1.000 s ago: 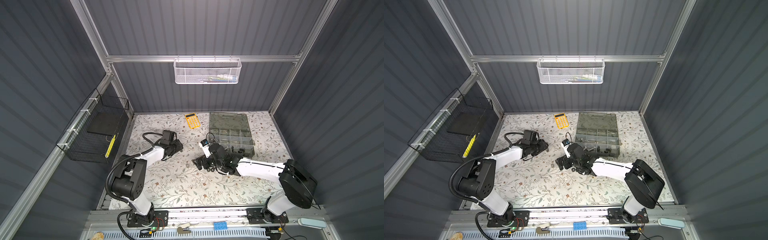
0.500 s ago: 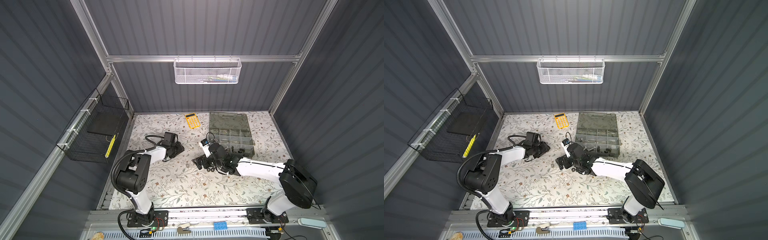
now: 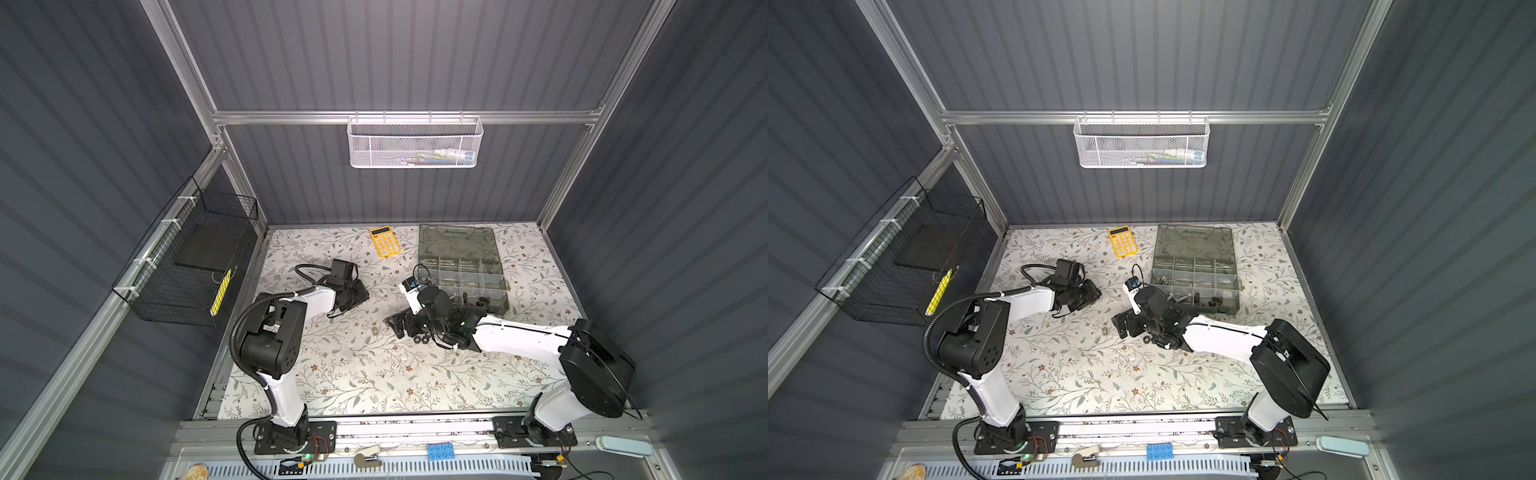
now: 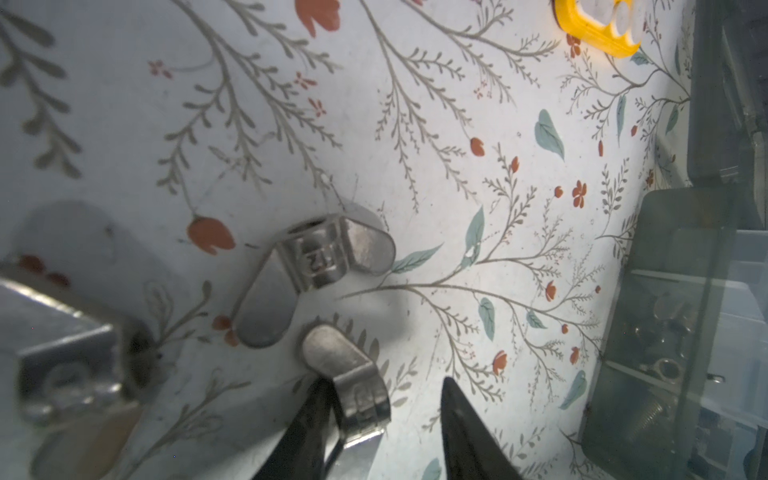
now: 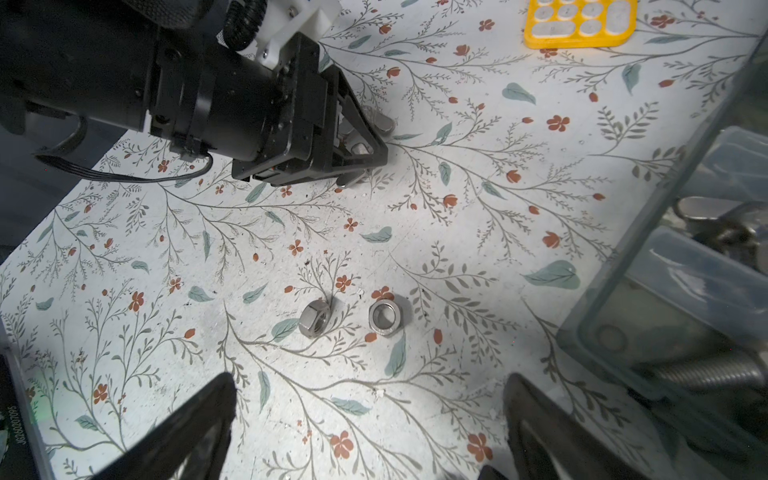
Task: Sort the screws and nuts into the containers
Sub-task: 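Lower the left gripper onto a wing nut and close while the right hovers, then carry the wing nut over the box with the left gripper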
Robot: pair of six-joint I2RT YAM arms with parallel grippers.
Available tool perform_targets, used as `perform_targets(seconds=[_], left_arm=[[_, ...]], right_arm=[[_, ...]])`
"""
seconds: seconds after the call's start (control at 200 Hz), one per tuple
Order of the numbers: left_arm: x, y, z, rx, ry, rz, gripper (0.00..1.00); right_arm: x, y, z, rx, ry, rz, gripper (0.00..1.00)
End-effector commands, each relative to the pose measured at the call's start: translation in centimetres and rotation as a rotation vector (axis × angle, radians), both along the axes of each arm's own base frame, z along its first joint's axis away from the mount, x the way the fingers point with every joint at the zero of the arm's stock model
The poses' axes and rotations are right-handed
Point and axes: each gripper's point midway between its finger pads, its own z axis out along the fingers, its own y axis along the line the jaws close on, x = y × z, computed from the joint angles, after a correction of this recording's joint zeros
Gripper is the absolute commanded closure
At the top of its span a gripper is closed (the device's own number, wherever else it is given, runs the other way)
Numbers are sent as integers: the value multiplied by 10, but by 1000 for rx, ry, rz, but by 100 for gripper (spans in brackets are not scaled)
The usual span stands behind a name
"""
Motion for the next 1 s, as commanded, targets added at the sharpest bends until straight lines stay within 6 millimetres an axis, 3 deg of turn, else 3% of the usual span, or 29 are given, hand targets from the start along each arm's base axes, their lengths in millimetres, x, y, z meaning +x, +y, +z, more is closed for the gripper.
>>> perform_targets(seconds=[0.0, 0.475, 0.69, 0.996], left_arm=[[-15, 4, -22, 40, 84, -26, 57], [-22, 6, -29, 233, 132, -135, 60], [-25, 9, -36, 335, 161, -168, 67], [-30, 6, -29, 411, 154, -201, 77]], right_arm=[[2, 0, 14, 7, -30, -6, 1], [3, 0, 13, 6, -31, -11, 1], [3, -2, 14, 3, -36, -17, 1], [3, -3, 14, 4, -38, -19, 1]])
